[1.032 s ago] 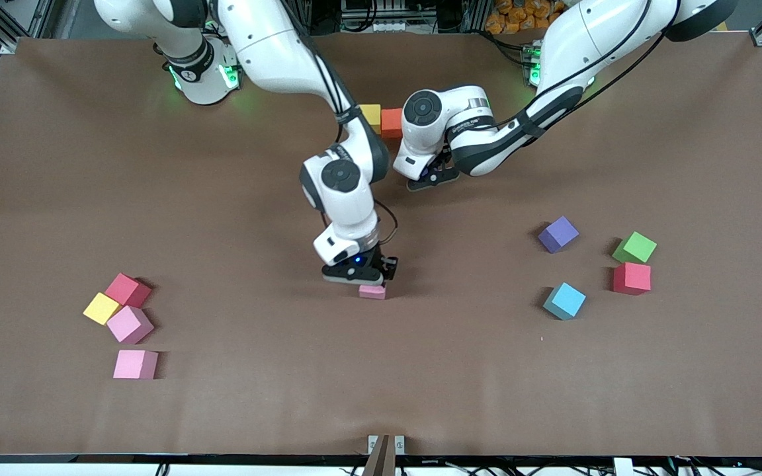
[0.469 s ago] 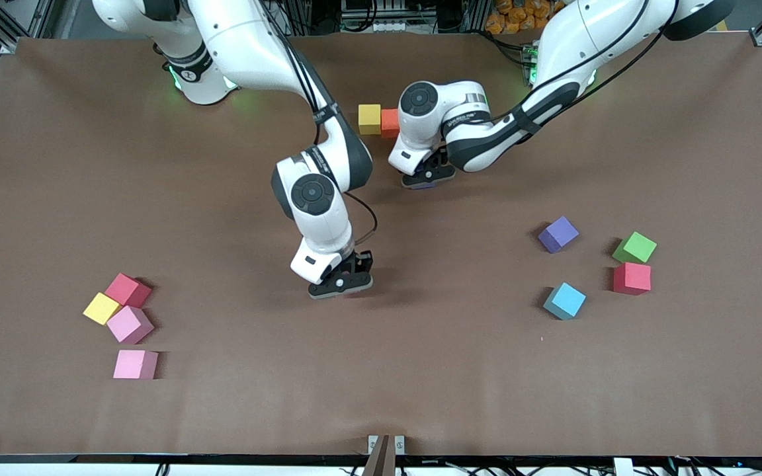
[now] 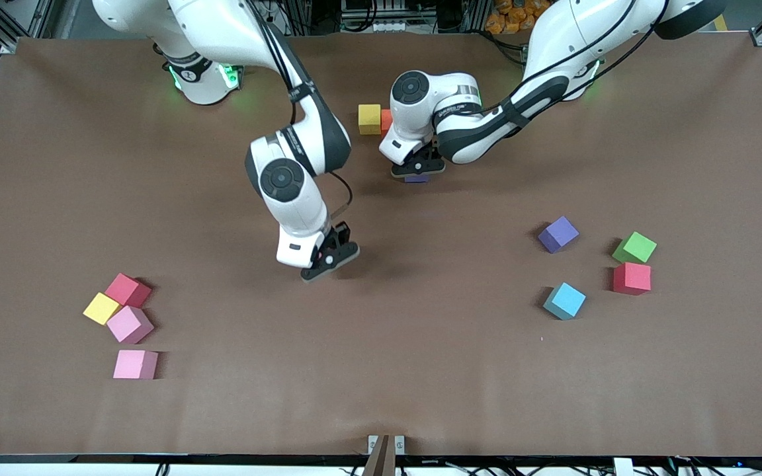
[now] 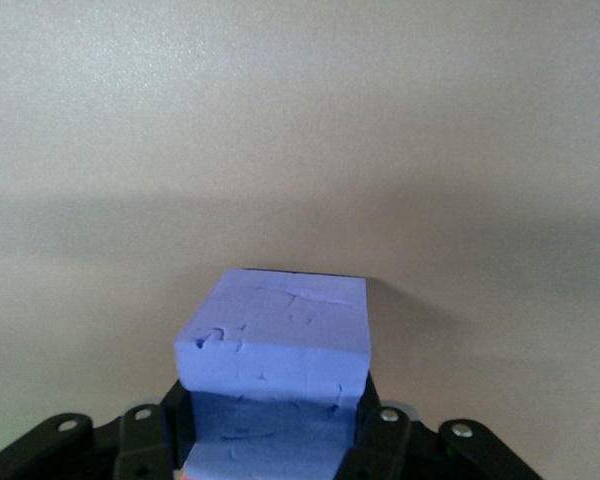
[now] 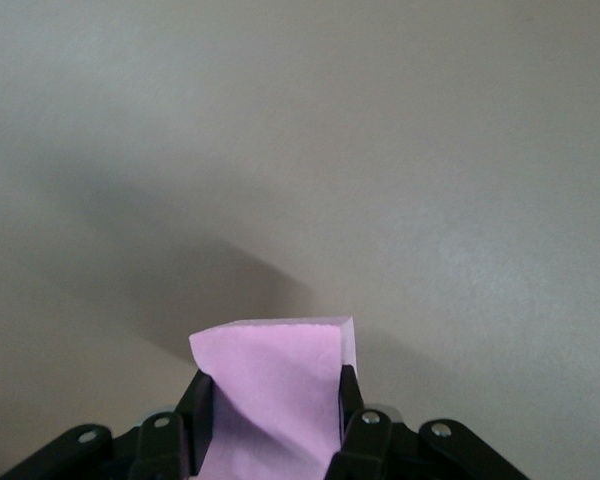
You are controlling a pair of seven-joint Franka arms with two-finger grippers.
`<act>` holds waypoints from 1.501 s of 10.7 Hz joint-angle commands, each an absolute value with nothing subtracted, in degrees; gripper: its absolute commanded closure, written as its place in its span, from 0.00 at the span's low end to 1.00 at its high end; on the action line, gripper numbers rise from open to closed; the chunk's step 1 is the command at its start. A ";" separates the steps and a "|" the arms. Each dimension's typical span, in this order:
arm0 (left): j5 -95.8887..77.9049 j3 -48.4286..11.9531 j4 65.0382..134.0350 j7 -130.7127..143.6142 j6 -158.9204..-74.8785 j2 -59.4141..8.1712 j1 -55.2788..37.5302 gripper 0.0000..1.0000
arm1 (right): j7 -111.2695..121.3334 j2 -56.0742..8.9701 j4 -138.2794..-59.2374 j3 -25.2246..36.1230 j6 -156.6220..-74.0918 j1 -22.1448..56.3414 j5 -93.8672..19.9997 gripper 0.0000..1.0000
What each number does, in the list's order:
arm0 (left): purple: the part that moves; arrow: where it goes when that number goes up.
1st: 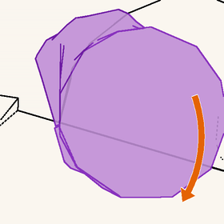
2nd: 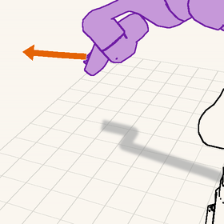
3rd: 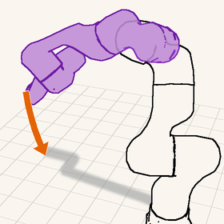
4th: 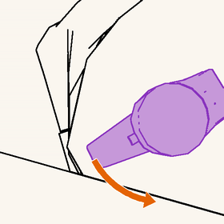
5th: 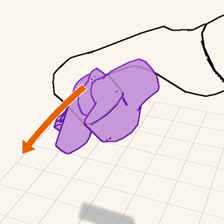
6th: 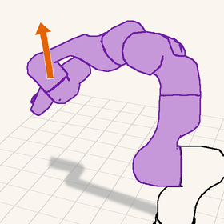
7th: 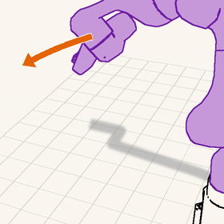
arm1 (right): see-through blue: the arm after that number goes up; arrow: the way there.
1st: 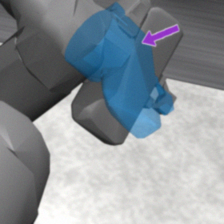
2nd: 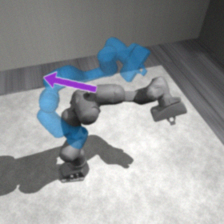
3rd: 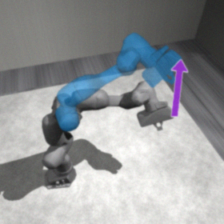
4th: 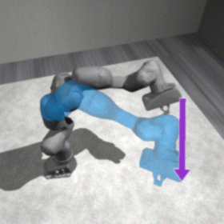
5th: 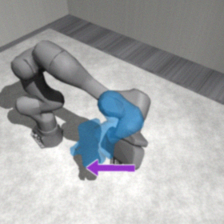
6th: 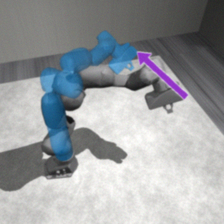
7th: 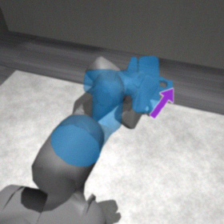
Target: Form number 2 with 11 blocks
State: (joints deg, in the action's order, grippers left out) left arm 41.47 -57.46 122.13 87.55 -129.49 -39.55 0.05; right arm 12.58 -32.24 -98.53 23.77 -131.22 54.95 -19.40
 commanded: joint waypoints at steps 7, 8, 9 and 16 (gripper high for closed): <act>42.63 -57.57 124.63 86.31 -129.99 -37.88 0.35 0.86 | 31.36 -21.62 -111.53 22.06 -132.36 60.38 -20.39 0.94; 42.63 -57.57 124.63 86.31 -129.99 -37.88 0.26 0.86 | 32.86 -21.53 -111.62 21.97 -132.45 60.38 -20.48 0.94; 42.63 -57.57 124.63 86.31 -129.99 -37.88 0.26 0.85 | 34.09 -21.45 -111.62 21.80 -132.45 60.38 -20.57 0.94; 42.54 -57.57 124.10 90.08 -129.90 -37.88 -0.70 0.00 | 55.98 -20.92 -116.54 21.45 -137.64 60.12 -28.91 0.94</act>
State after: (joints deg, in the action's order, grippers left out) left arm 41.47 -57.51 123.30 87.53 -129.49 -39.34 -0.20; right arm 52.73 -23.71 -113.38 21.86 -136.49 60.32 -27.07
